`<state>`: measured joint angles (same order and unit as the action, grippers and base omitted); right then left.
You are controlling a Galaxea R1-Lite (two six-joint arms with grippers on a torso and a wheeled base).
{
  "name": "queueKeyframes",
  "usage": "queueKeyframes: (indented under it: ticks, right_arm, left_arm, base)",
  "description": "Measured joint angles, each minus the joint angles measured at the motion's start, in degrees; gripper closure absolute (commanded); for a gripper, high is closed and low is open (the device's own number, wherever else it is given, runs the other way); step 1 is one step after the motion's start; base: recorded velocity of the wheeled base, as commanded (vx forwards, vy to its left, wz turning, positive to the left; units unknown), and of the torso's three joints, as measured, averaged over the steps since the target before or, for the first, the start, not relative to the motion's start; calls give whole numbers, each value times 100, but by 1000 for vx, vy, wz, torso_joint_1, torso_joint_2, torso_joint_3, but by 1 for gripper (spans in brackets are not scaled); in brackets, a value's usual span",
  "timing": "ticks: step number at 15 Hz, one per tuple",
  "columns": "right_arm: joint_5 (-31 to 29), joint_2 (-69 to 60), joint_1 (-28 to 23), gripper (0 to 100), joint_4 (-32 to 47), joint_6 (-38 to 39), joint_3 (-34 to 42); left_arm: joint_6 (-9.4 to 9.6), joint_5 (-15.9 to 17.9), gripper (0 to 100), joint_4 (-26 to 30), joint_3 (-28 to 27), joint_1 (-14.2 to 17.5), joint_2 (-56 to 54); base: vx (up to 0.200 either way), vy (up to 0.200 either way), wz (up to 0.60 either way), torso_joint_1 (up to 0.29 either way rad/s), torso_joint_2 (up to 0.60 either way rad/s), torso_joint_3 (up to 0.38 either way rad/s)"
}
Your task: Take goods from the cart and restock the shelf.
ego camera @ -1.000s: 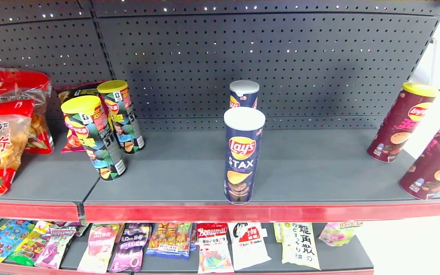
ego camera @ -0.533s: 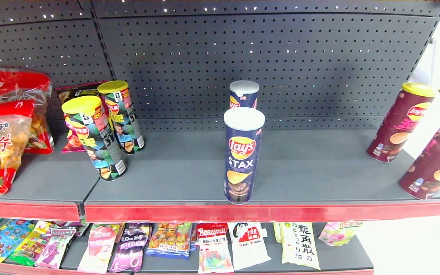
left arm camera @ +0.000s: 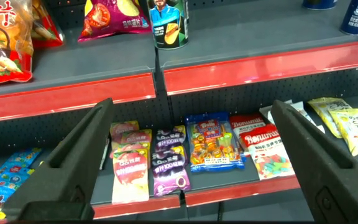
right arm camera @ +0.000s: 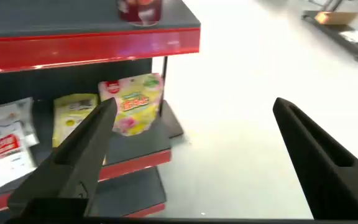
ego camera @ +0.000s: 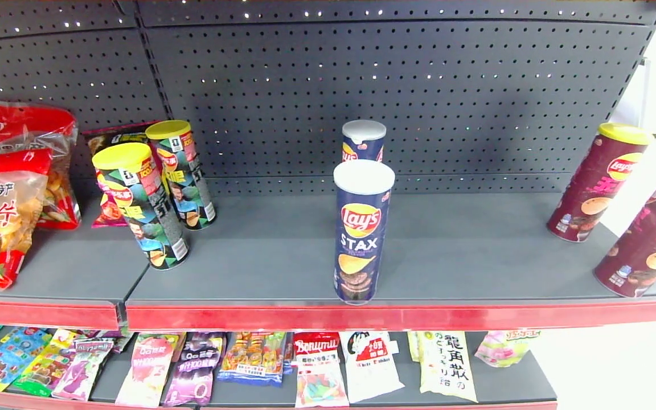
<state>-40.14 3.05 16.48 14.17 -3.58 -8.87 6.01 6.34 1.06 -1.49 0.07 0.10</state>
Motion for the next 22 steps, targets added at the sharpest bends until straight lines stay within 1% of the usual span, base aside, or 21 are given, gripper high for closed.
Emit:
queueKeyframes:
  ticks: [2,3,4,5,6,7,8,9,10,11,13,14,15,16,17,18,19,20,21,22]
  right_arm:
    - [-30,430,-80,0,-122,0,-71]
    - [-33,797,-284,0,-246,0,-101]
    - [-33,1131,-579,0,-369,0,-127]
    - [13,1407,-987,0,-434,2,-129]
    - [150,1610,-1429,0,-508,4,-85]
    - [289,1674,-1710,0,-524,-9,-13]
    - [457,1602,-1848,0,-541,-62,54]
    - [746,1352,-1893,0,-547,-148,122]
    - [1321,985,-1863,0,-590,-211,190]
    - [2113,657,-1805,0,-708,-235,262]
    - [3761,113,-1705,0,-1487,-249,596]
    - [4304,-18,-1675,0,-1692,-249,703]
    - [4840,-121,-1658,0,-1685,-249,794]
    - [4892,-184,-1646,0,-1703,-194,828]
    - [4487,-232,-1641,0,-1575,35,858]
    - [3957,-263,-1638,0,-1438,443,863]
    - [3783,-278,-1638,0,-1417,647,863]
    - [3823,-286,-1641,0,-1403,471,869]
    - [3900,-291,-1638,0,-1398,343,874]
    - [3994,-297,-1638,0,-1401,257,877]
  left_arm:
    - [-2,0,0,0,0,0,0]
    - [0,0,0,-2,0,2,0]
    - [4,-10,0,0,0,0,0]
    - [4,-18,0,-2,0,0,0]
    - [11,-29,0,-2,4,0,0]
    - [-10,-43,0,-2,4,0,0]
    - [-16,-46,0,-5,6,0,0]
    - [-13,-43,0,-11,6,2,0]
    - [-13,-21,0,-11,9,2,0]
    - [-5,-5,0,-11,11,2,0]
    - [1,23,0,-9,11,0,0]
    - [4,91,0,-27,11,0,0]
    - [6,167,0,-146,28,0,0]
    - [1,195,0,-368,69,-2,0]
    - [-27,123,0,-366,108,0,0]
    - [-57,-128,0,-335,119,0,0]
    - [-161,-355,0,-190,133,0,0]
    - [-394,-495,0,-113,133,0,0]
    - [-453,-525,0,-74,133,0,0]
    - [-468,-528,0,-57,133,0,0]
  base:
    - [0,0,0,0,0,0]
    - [0,0,0,0,0,0]
    - [0,0,0,0,0,0]
    - [0,0,0,0,0,0]
    - [0,0,0,0,0,0]
    - [0,0,0,0,0,0]
    - [0,0,0,0,0,0]
    - [0,0,0,0,0,0]
    - [0,0,0,0,0,0]
    - [0,0,0,0,0,0]
    - [0,0,0,0,0,0]
    - [0,0,0,0,0,0]
    - [0,0,0,0,0,0]
    - [0,0,0,0,0,0]
    - [0,0,0,0,0,0]
    - [0,0,0,0,0,0]
    - [0,0,0,0,0,0]
    - [0,0,0,0,0,0]
    - [0,0,0,0,0,0]
    - [0,0,0,0,0,0]
